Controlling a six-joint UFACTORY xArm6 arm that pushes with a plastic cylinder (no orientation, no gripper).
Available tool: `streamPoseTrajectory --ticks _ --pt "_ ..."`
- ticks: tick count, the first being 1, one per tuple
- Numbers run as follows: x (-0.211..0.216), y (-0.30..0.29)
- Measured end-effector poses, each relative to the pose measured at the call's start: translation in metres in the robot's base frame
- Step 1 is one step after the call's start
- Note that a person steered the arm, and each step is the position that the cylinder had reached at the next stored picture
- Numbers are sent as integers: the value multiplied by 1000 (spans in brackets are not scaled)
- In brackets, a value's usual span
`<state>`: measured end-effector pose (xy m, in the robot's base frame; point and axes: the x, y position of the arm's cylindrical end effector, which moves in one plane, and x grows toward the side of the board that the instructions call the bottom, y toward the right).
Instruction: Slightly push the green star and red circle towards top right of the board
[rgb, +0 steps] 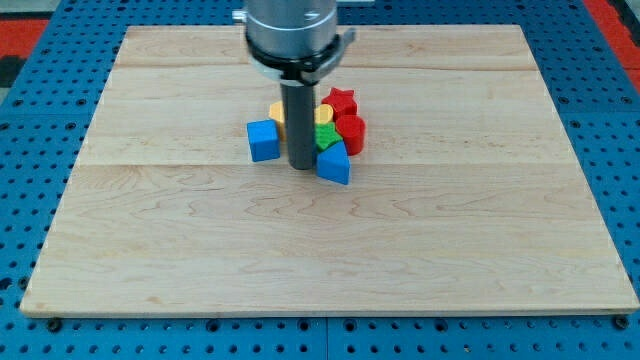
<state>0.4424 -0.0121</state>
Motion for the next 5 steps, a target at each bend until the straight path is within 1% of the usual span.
streamPoseTrajectory --ticks 2,3,4,5 --pt "0 60" --pt "0 78" --pt "3 78" --pt "17 60"
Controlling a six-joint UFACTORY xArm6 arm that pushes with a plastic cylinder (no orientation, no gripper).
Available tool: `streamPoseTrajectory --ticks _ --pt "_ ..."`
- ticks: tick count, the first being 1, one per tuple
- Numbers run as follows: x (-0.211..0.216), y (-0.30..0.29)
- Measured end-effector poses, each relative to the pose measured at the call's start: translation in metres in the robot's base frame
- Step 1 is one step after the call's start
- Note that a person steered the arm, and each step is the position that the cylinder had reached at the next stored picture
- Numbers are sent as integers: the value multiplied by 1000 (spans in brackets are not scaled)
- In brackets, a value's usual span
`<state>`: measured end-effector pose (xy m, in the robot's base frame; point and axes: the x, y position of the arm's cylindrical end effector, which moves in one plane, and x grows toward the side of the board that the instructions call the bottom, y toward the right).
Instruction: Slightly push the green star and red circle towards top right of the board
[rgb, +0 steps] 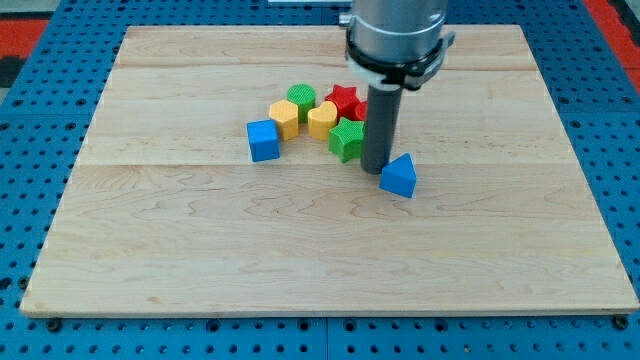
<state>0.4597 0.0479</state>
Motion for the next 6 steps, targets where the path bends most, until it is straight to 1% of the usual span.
streamPoseTrajectory --ticks 1,2,4,5,6 --pt "37 -33" --pt "-4 -37" --pt "-37 -38" --pt "-37 -42" --pt "-39 -62"
